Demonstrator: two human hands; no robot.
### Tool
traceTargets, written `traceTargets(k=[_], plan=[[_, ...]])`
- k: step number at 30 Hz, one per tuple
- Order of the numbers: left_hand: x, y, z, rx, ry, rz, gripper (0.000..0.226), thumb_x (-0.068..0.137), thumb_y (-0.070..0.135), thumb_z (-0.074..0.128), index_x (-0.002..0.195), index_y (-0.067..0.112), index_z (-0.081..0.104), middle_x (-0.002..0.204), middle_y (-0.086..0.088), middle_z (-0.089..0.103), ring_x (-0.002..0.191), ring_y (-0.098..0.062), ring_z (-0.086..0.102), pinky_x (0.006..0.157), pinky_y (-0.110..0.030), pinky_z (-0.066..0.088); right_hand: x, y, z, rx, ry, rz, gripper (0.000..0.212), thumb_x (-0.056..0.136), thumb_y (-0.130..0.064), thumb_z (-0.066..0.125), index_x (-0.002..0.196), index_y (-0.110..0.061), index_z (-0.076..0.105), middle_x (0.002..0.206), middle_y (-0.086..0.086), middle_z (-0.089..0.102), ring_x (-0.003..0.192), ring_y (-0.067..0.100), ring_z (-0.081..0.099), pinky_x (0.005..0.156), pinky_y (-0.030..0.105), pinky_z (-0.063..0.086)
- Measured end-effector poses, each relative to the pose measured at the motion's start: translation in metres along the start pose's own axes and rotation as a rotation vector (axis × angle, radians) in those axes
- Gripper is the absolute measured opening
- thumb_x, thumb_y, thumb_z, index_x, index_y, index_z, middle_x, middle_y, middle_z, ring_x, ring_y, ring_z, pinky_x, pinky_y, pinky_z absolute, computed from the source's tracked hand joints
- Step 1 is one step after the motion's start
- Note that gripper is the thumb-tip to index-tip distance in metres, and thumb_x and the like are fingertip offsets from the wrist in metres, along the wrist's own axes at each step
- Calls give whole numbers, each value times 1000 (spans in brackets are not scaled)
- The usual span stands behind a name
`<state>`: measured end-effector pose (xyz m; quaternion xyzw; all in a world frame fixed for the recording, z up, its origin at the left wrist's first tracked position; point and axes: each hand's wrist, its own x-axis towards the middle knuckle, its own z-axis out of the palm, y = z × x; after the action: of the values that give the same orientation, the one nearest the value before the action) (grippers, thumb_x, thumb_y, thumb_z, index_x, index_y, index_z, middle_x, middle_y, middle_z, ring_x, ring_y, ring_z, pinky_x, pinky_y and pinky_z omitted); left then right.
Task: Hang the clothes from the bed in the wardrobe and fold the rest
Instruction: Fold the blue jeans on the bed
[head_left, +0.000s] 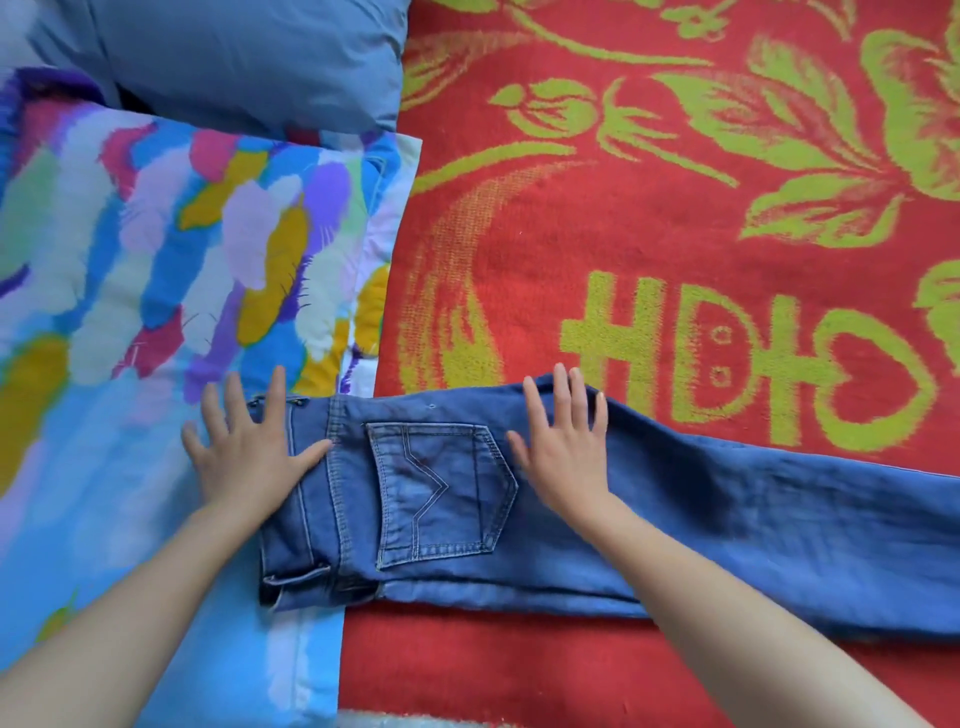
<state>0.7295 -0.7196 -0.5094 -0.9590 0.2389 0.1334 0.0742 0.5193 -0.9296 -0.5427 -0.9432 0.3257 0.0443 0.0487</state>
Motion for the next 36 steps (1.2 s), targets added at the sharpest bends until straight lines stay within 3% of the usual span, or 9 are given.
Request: traceTargets(k=[4, 7, 9, 14, 19, 22, 27, 31, 36], plan=[[-42, -13, 9, -176, -44, -203, 105, 69, 60, 68, 150, 16, 16, 151, -23, 17, 137, -38, 18, 105, -56, 22, -48, -33, 16, 7, -217, -234, 70, 67, -52, 74, 128, -24, 58, 137, 21, 48, 126, 39, 46, 92, 58, 43], [-69, -14, 16, -197, 3, -212, 86, 68, 50, 76, 136, 7, 44, 133, -27, 44, 119, -43, 40, 91, -55, 37, -53, -46, 34, 1, -528, -187, 72, 91, -57, 40, 150, -29, 11, 156, 21, -2, 144, 38, -1, 112, 56, 9], [-81, -16, 19, -222, -13, -217, 67, 70, 46, 76, 120, 5, 56, 117, -25, 57, 108, -42, 50, 82, -50, 42, -50, -50, 36, 4, -560, -155, 70, 94, -55, 35, 150, -29, 3, 156, 18, -12, 144, 34, -10, 113, 53, 2], [-82, -22, 20, -581, -297, -306, 45, 76, 45, 72, 99, 11, 54, 98, -10, 65, 97, -32, 59, 76, -38, 45, -80, -49, 12, -44, -370, -338, 72, 54, -59, 79, 115, -21, 68, 124, 18, 60, 114, 32, 59, 86, 44, 51], [-89, -36, 21, -817, -279, -226, 29, 81, 7, 70, 104, 4, 51, 102, -19, 66, 91, -31, 63, 84, -40, 50, -122, -56, 20, -105, -396, -357, 78, 26, -42, 91, 101, -29, 74, 108, 5, 71, 100, 21, 68, 66, 34, 57], [-83, -53, 8, -974, -189, -223, 28, 85, -3, 60, 102, 13, 45, 78, -19, 66, 60, -22, 60, 57, -17, 50, -123, -66, 20, -62, -308, -327, 73, 31, -21, 89, 103, -19, 74, 104, 8, 71, 95, 26, 68, 62, 27, 54], [-93, -68, 17, -536, -251, -156, 41, 88, 15, 62, 125, 14, 45, 105, -20, 63, 93, -38, 60, 78, -41, 45, -146, -69, 20, -23, -401, -319, 80, 50, -28, 80, 127, -20, 60, 128, 13, 59, 117, 30, 57, 83, 33, 52], [-109, -42, 24, -281, -130, -164, 79, 79, 7, 68, 146, 7, 26, 130, -30, 43, 115, -45, 43, 88, -55, 40, -140, -74, 28, 35, -635, -328, 71, 90, -21, 48, 150, -16, 10, 157, 17, 0, 145, 33, 0, 110, 47, 20], [-129, 28, 12, -112, 98, 264, 81, 52, -3, 82, 128, 2, 55, 133, -38, 41, 121, -53, 42, 90, -65, 36, -132, -28, 16, 212, -437, -147, 50, 93, -23, 42, 142, -14, 35, 151, 16, 25, 141, 26, 21, 106, 38, 27]])
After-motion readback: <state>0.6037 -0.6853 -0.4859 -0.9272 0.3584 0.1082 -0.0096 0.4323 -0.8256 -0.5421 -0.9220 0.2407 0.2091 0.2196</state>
